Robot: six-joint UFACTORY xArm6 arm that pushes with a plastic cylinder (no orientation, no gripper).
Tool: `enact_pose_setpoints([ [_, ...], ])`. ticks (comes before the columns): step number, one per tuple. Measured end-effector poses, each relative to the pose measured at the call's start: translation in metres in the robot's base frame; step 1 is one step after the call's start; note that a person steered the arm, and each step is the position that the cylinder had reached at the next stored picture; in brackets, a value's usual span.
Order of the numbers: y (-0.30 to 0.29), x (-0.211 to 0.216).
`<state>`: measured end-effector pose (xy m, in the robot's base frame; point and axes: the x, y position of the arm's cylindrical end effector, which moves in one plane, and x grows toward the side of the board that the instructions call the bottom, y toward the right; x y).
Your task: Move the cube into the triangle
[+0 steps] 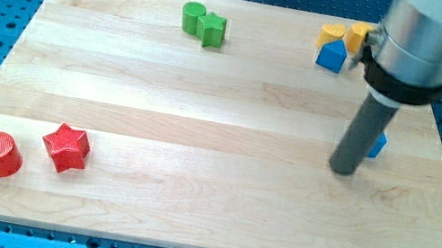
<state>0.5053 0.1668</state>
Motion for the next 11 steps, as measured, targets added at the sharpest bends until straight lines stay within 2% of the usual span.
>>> enact_pose_setpoints([
  [1,0.033,-0.017],
  [2,0.026,-0.076],
  [6,0.043,-0.075],
  [7,0.029,-0.084],
  [9,0.015,-0.144],
  [10,-0.008,-0.117],
  [11,-0.062,-0.124],
])
